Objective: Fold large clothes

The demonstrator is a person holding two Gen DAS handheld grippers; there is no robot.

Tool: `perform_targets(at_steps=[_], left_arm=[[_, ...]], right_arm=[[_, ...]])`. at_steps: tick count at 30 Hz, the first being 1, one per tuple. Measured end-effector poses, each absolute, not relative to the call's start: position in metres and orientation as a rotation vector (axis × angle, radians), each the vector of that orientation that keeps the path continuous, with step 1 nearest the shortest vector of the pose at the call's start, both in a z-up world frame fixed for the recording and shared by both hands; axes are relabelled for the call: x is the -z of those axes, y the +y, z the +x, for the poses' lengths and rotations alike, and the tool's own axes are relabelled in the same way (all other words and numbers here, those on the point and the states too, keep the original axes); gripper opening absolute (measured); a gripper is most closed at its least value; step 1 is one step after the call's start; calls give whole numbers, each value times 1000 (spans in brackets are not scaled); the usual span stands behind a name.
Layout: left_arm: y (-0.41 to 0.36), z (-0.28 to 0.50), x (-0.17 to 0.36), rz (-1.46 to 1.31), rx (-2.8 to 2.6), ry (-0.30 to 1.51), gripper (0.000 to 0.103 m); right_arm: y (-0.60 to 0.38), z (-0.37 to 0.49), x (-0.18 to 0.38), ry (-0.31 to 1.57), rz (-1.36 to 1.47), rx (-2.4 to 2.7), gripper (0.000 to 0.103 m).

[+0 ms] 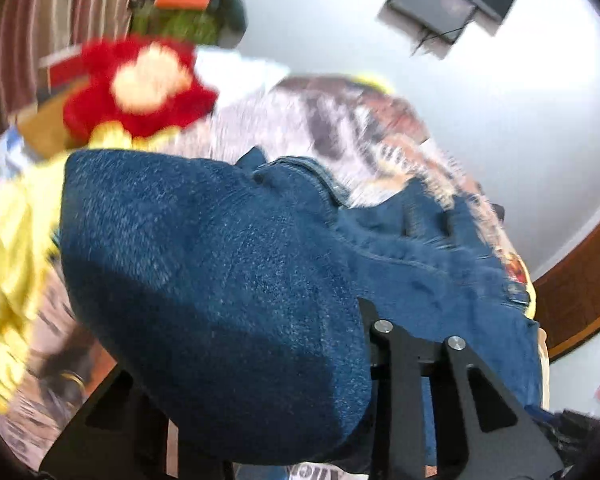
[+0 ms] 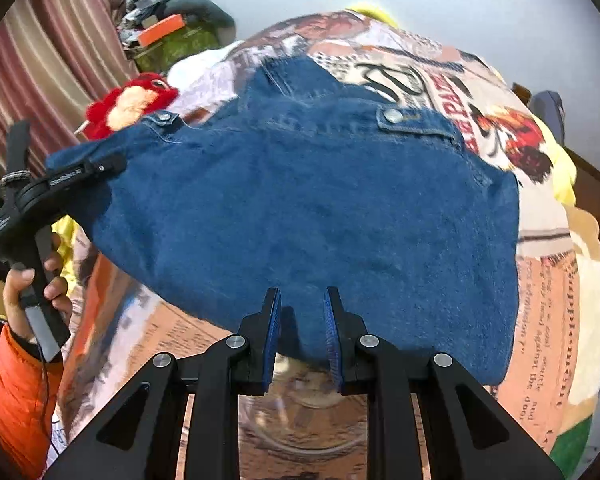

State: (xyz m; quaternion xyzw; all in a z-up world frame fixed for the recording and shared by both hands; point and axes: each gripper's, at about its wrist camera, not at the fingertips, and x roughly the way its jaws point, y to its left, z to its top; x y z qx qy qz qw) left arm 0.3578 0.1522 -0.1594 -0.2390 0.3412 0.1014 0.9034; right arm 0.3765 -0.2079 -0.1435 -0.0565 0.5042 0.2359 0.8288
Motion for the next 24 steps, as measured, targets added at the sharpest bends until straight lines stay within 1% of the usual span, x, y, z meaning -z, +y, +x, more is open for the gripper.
perform_targets(at_steps=[6,10,12,15,17,21,24], left_arm=[[152,326,115,-396,-205,587,31],[150,311,105,-306,-250,552,30],[150,308,107,-262,-275,546,30],[155,308,117,-247,-290,571,30],[156,310,128,-232,-301,593,30],[150,313,144,-190,-324,628,30],[140,316,140,-153,-316,614,29]], right_arm=[[-155,374,132,1054,-119,-608,17],[-109,377,143,1090,-113,-705,17],[-88,380,160,1137,-105,-719,17],[-68,387,193,1262,-50,-724,17],[-65,389,210,1294,-1,-692,17],[-75,393,221,1289,84,-718,17],[-86,398,218,1330,104,-745,17]])
